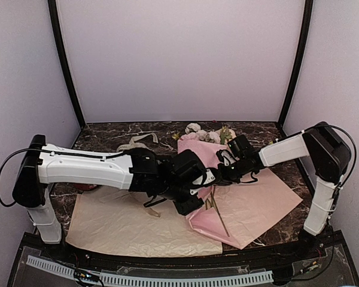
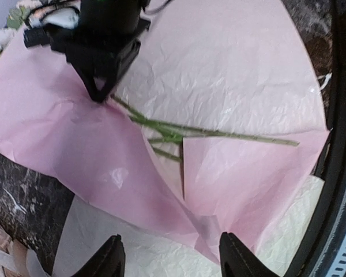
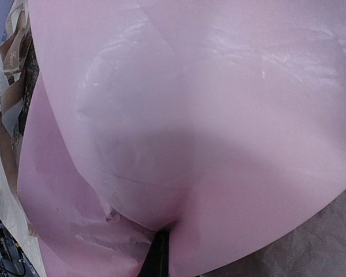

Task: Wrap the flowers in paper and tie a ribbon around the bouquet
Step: Press the fold line on the 2/3-folded wrapping paper.

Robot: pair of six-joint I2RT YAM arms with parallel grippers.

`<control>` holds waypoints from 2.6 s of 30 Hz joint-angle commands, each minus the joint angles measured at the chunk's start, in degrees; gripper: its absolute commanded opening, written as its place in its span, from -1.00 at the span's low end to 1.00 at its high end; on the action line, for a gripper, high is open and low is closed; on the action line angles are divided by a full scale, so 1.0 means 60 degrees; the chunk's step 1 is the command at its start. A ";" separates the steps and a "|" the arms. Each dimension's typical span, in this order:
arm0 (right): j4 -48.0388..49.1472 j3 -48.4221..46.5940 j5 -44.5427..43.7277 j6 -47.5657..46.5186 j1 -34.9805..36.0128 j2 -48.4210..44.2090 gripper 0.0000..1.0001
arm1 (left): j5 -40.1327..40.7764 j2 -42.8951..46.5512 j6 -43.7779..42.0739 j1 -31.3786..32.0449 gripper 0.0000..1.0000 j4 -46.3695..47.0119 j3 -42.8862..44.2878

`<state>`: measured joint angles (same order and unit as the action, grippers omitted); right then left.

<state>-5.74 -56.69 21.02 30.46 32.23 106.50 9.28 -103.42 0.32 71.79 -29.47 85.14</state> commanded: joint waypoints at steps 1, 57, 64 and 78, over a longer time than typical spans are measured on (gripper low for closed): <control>-0.0387 -0.0130 -0.0223 -0.0139 -0.0032 0.0195 -1.00 | 0.0167 -0.0476 0.0238 0.0068 0.16 -0.0110 -0.0818; 0.0488 0.0639 0.0005 0.0305 -0.0237 -0.0256 -1.00 | -0.2259 -0.2127 -0.3169 0.0999 -0.53 -0.0143 -0.0924; 0.0551 0.0706 0.0009 0.0220 -0.0239 0.0006 -1.00 | -0.3302 -0.0345 -0.3243 0.0992 -0.24 -0.0308 -0.0777; 0.0416 0.0586 0.0070 0.0168 -0.0230 -0.0002 -1.00 | -0.2601 -0.0754 -0.2861 -0.0342 -0.52 0.1288 -0.1076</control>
<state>-2.48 -53.43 23.73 31.99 31.55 105.25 -10.07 -100.05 -19.35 70.98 -22.76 75.59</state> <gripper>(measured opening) 0.004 0.250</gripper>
